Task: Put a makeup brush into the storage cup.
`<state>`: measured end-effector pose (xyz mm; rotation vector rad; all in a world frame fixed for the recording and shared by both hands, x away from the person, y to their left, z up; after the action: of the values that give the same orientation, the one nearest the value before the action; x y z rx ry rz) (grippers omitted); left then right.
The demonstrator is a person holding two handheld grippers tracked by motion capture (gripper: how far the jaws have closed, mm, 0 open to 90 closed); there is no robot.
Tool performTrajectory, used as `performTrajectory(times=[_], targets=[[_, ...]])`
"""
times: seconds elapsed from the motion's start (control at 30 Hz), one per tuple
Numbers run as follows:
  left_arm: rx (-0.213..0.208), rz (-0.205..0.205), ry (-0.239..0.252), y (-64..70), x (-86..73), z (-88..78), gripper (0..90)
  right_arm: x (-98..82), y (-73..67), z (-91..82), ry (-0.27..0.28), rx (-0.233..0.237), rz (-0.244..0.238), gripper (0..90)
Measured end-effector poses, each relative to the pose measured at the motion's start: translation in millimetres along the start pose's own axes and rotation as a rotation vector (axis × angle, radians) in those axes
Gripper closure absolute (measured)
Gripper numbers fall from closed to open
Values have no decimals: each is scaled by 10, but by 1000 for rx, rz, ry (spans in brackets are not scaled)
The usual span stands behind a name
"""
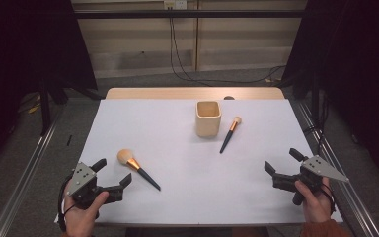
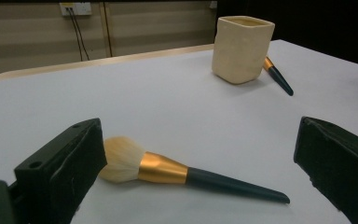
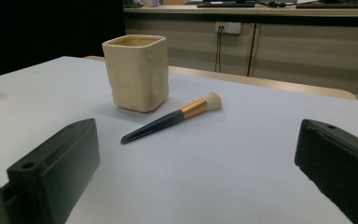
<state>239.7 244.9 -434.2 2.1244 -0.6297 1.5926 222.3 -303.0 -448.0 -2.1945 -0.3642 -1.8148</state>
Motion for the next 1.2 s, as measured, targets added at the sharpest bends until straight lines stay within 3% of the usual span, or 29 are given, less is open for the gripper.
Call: performTrajectory(times=[0.83,1.2], targets=[[-14,2,16,-2,46,17,31,-12,-30,-9,-5,13,-18,0],[-6,3,22,-62,139,119,35,-16,-24,12,-8,20,-23,0]])
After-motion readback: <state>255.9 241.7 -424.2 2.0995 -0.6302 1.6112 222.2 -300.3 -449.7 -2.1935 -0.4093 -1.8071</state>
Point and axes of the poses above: each handheld gripper's, and its own axes: z roughly forward along the jaws, x roughly out of its top, y roughly to its right, the point moved 1 cm from there along z, roughly forward along the jaws, and after that the axes turned 3 degrees about y, right-handed, at the moved point
